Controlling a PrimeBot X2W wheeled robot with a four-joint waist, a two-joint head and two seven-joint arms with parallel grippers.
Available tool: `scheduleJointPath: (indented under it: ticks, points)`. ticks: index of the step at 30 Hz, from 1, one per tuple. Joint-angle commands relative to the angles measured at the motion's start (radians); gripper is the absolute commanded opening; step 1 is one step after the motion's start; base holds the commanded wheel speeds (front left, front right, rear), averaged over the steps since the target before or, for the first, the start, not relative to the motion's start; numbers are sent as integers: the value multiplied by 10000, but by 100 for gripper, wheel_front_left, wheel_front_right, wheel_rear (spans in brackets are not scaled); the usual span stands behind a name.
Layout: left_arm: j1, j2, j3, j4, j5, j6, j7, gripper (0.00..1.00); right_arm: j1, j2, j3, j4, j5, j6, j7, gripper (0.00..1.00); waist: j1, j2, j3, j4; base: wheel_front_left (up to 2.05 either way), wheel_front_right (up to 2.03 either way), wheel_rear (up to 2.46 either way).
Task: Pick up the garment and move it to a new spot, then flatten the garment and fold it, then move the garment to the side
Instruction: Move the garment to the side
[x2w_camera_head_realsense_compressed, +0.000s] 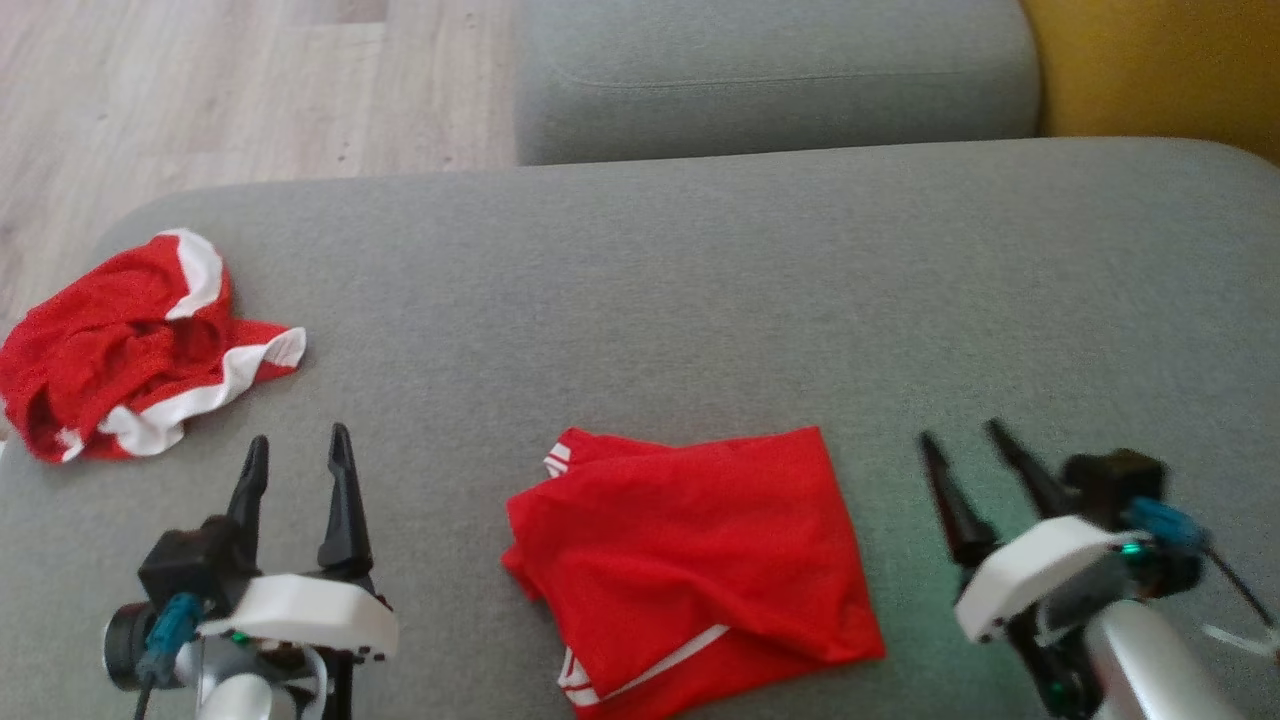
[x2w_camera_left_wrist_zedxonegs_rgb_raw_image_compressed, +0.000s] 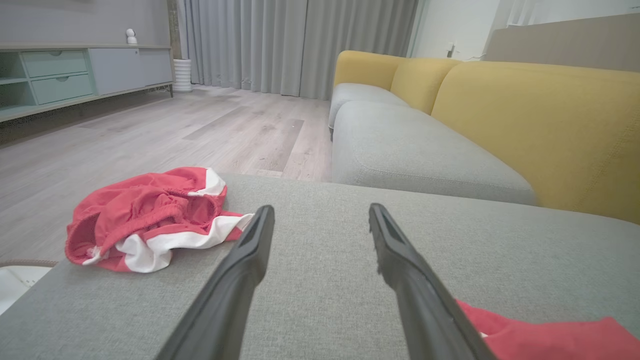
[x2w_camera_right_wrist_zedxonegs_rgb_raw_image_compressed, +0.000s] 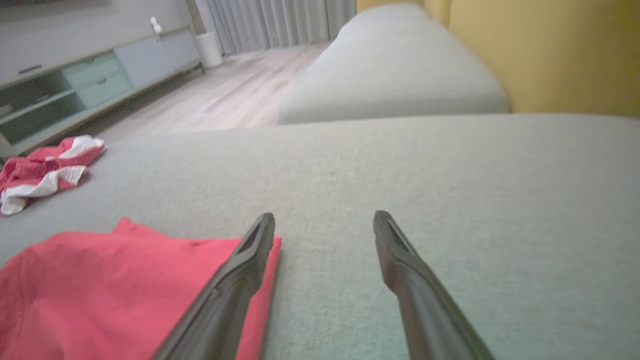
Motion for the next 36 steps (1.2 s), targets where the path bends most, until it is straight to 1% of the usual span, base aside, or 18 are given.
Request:
scheduleJointPath:
  ticks: [1,3,6,11,14,16,19,20,21,22,23,27,30,33,36]
  points:
    - [-563,23,446,-284,88,-56,-122,100,-557,-131,271,-289,77,-7,58,100,0,0,6,128,0,0,0]
    - [-609,-50,428,-210,136,-141,-122,100,-806,-83,524,-100,480,-7,640,100,0,0,22,320,0,0,0]
    - [-674,-145,445,-128,179,-250,-122,100,-1163,-53,936,439,944,-7,1923,100,0,0,48,655,0,0,0]
    - [-860,-240,471,-54,244,-421,-122,100,-1658,256,604,1622,1255,-7,3747,100,0,0,161,1214,0,0,0]
    - [-948,-304,412,-17,317,-499,-122,100,-1788,394,636,2205,1324,-7,4938,100,0,0,228,1488,0,0,0]
    - [-985,-332,411,37,339,-549,-122,100,-1801,469,687,2346,1530,-7,5486,100,0,0,265,1626,0,0,0]
    - [-993,-377,453,117,358,-603,-122,100,-1723,486,727,2425,1766,-7,6017,100,0,0,294,1731,0,0,0]
    - [-993,-392,473,137,363,-618,-122,100,-1708,457,720,2402,1789,-7,6050,95,0,0,304,1748,0,0,0]
    - [-993,-406,499,157,366,-630,-122,100,-1702,435,676,2373,1798,-7,6002,62,0,0,307,1752,0,0,0]
    - [-990,-418,531,177,367,-641,-122,100,-1704,422,671,2315,1779,-7,5914,15,0,0,305,1746,0,0,0]
    - [-983,-428,565,192,370,-648,-122,100,-1726,421,637,2239,1780,-7,5771,0,0,0,308,1723,0,0,0]
    - [-961,-500,623,217,381,-698,-122,100,-1970,372,620,1872,1735,-7,5059,0,0,0,288,1497,0,0,0]
    - [-1002,-565,644,228,366,-797,-122,100,-2310,357,793,1673,1675,-7,4739,0,0,0,272,1221,0,0,0]
    - [-1091,-653,542,224,394,-955,-122,100,-2760,328,1040,1513,1712,-7,4720,0,0,0,298,911,0,0,0]
    - [-1172,-758,332,173,430,-1187,-122,100,-3224,169,1316,1376,1747,-7,4803,0,0,0,375,529,0,0,0]
